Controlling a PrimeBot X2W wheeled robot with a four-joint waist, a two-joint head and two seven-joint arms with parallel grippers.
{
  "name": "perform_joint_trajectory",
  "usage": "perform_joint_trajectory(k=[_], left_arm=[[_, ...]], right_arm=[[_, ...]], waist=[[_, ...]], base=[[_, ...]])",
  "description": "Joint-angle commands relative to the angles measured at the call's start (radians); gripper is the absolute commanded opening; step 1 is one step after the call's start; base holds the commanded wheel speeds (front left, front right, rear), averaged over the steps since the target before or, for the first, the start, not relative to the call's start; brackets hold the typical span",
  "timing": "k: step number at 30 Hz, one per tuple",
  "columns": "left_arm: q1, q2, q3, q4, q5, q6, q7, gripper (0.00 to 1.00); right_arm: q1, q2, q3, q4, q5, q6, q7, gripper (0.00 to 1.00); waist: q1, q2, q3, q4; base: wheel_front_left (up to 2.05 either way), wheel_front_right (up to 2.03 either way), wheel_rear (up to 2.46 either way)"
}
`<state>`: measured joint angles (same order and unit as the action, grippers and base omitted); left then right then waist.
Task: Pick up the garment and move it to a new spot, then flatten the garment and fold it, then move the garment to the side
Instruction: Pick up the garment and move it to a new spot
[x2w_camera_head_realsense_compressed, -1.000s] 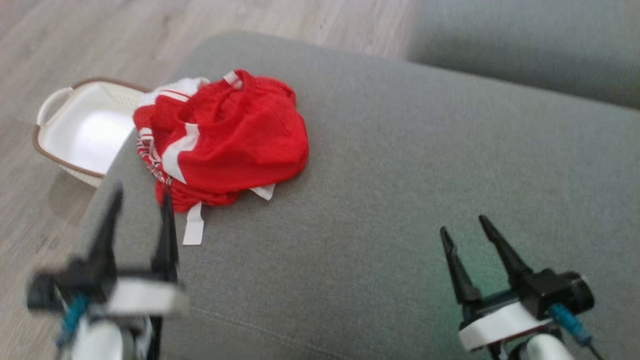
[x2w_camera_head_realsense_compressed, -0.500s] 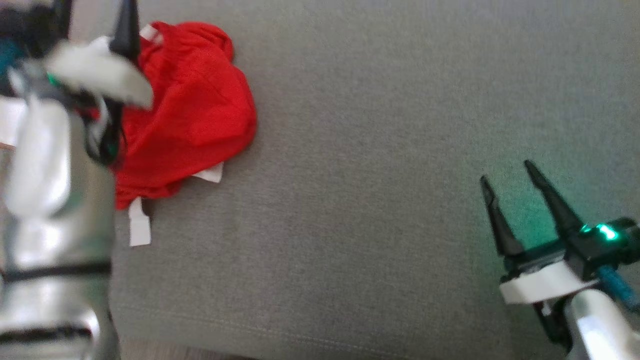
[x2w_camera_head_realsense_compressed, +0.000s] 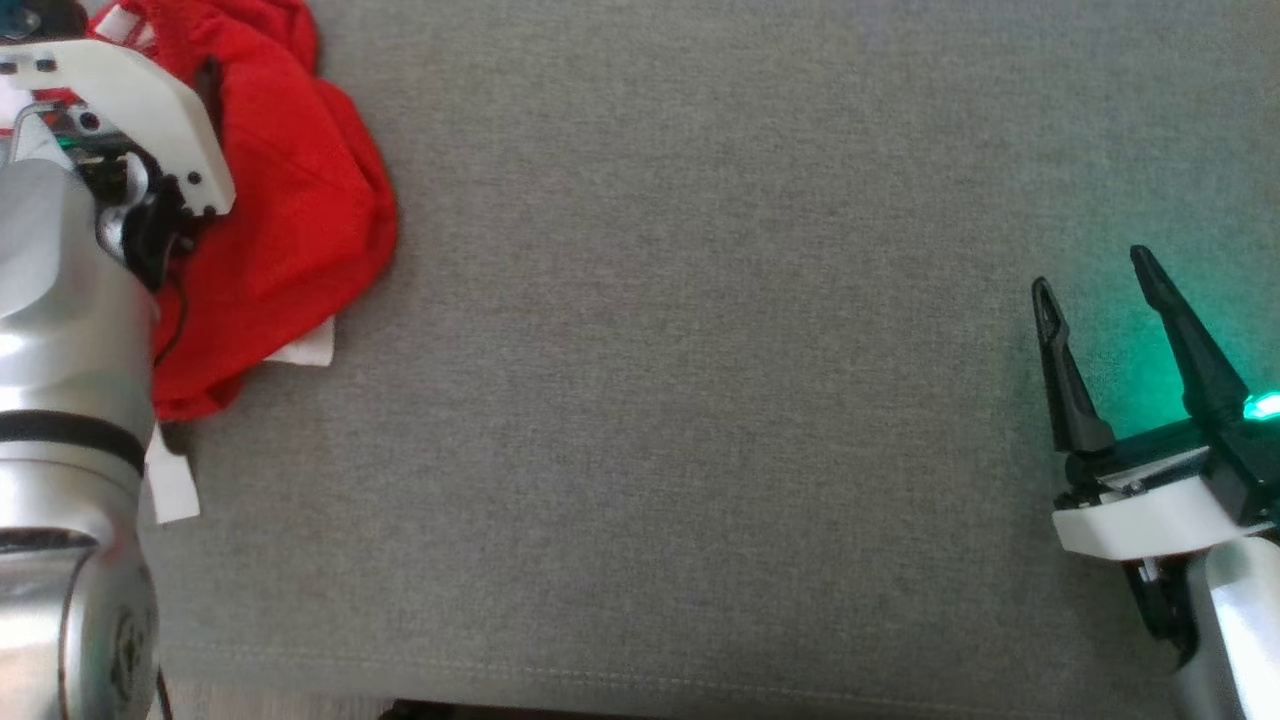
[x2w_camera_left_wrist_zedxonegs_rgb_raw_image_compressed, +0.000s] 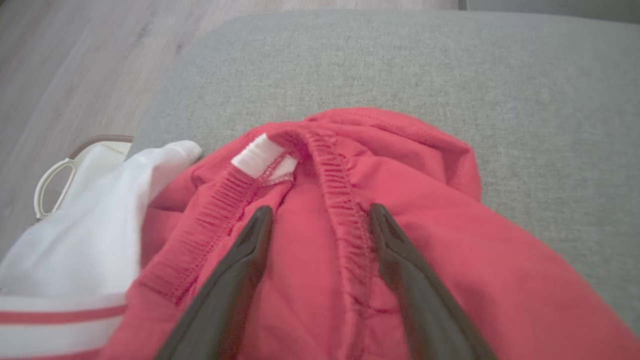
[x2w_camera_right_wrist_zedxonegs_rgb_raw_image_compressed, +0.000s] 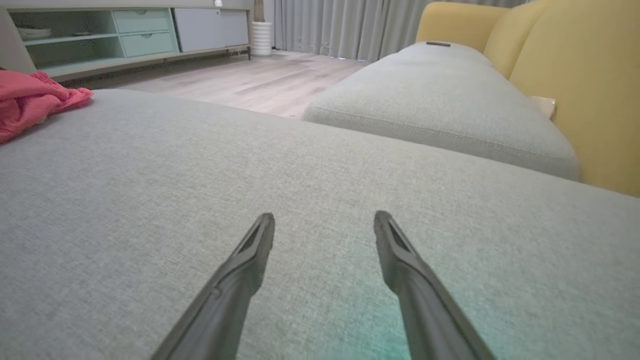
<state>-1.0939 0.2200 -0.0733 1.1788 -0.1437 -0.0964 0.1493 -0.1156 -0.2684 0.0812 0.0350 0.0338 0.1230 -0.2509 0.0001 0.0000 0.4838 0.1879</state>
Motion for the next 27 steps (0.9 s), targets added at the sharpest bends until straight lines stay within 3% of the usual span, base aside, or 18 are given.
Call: perform_joint_trajectory(k=[1,3,4,5,16,21,27], left_arm=[[-0.043,0.06,0.014,-0.015,-0.001,0.005,-0.007,1.0],[-0.046,0.065,0.008,0.013,0.0,0.003,-0.019,1.0],[-0.051,0.067,0.008,0.021,-0.003,0.001,-0.033,0.27],[-0.054,0.065,0.005,0.027,-0.003,-0.001,-0.047,0.0],[-0.128,0.07,-0.073,0.004,0.005,-0.032,-0.203,0.0],[-0.152,0.063,-0.192,-0.054,-0.014,-0.034,-0.211,0.0],[-0.145,0.098,-0.359,-0.226,-0.133,-0.034,-0.228,0.0]], right_arm=[[-0.004,-0.01,0.012,-0.035,0.001,0.008,-0.011,1.0],[-0.005,-0.006,0.008,-0.036,0.004,0.008,-0.011,1.0],[-0.007,-0.004,0.008,-0.035,0.004,0.008,-0.011,1.0],[-0.009,-0.002,0.008,-0.034,0.005,0.008,-0.011,1.0],[-0.019,0.073,0.031,0.015,0.033,0.008,-0.011,1.0],[0.0,0.121,0.052,0.043,0.041,0.008,-0.011,1.0],[0.027,0.171,0.074,0.064,0.057,0.008,-0.011,1.0]], waist=[[-0.0001,0.0,0.017,-0.011],[-0.0001,0.0,0.022,-0.013],[-0.0001,0.0,0.024,-0.014],[-0.0001,0.0,0.022,-0.014],[-0.0001,0.0,-0.134,-0.044],[-0.0001,0.0,-0.241,-0.105],[-0.0001,0.0,-0.344,-0.217]], base=[[0.0,0.0,0.0],[0.0,0.0,0.0],[0.0,0.0,0.0],[0.0,0.0,0.0],[0.0,0.0,0.0],[0.0,0.0,0.0],[0.0,0.0,0.0]])
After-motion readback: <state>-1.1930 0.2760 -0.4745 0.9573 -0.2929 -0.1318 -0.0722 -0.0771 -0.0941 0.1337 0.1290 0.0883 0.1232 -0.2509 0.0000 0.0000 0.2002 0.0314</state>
